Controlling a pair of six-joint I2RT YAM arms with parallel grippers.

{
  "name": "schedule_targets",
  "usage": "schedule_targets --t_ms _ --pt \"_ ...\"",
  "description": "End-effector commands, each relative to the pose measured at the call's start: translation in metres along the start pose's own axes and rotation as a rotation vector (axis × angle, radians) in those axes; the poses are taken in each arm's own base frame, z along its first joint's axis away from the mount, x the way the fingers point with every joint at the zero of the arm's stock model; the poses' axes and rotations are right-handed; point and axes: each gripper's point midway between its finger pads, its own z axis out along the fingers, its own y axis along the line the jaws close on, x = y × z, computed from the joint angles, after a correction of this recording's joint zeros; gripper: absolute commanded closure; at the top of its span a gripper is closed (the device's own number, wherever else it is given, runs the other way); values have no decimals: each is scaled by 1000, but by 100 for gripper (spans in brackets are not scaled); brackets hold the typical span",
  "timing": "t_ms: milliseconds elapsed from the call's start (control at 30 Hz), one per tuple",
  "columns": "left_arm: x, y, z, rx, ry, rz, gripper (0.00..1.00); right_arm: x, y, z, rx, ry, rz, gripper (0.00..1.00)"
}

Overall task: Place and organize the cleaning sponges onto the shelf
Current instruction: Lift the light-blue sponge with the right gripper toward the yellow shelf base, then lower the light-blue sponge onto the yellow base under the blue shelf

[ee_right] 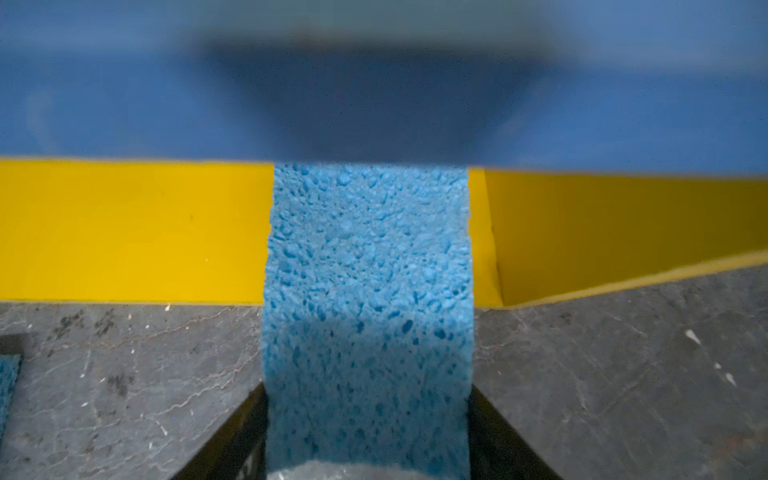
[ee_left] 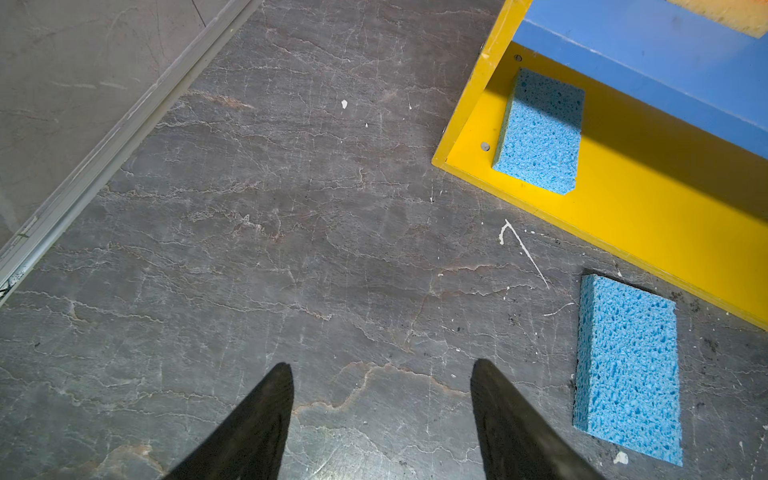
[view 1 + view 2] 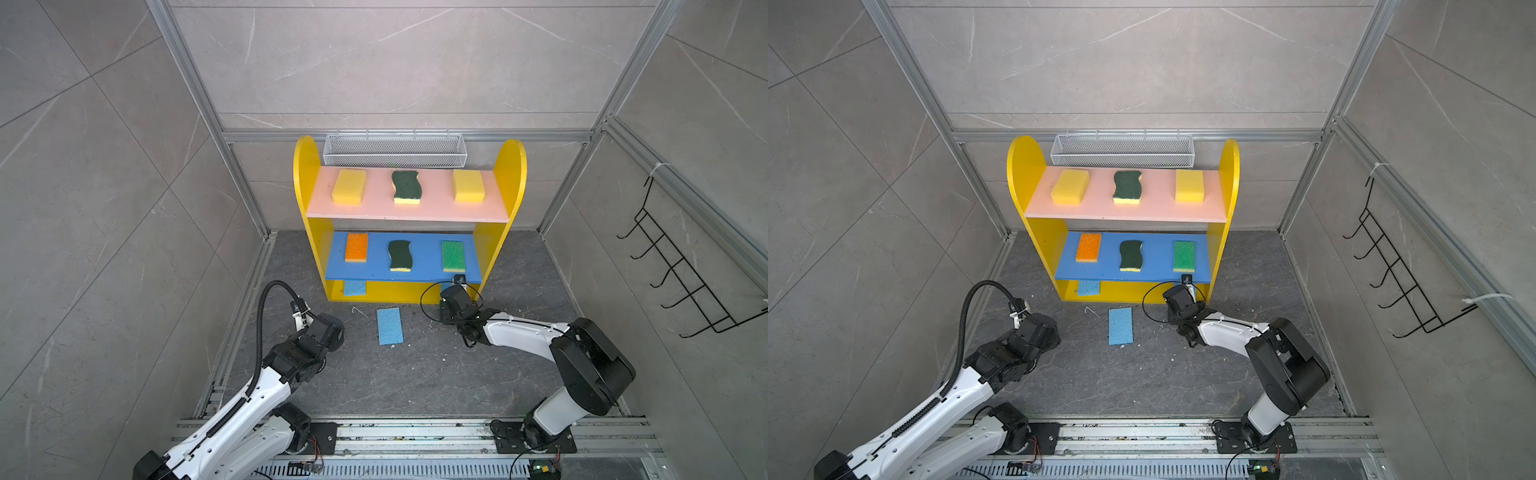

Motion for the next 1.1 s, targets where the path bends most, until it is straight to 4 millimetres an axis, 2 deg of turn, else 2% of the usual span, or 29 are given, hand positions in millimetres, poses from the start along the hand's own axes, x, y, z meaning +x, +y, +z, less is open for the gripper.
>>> schedule_targets --t_ms 0,200,1067 --pt "-6 -4 1 4 -25 -5 29 -16 -3 -2 -17 -30 7 32" --pt "-1 -8 7 4 -6 2 29 -19 -13 0 -14 -36 11 32" --pt "1 -6 10 -10 -9 15 29 -18 5 26 -49 -17 -3 32"
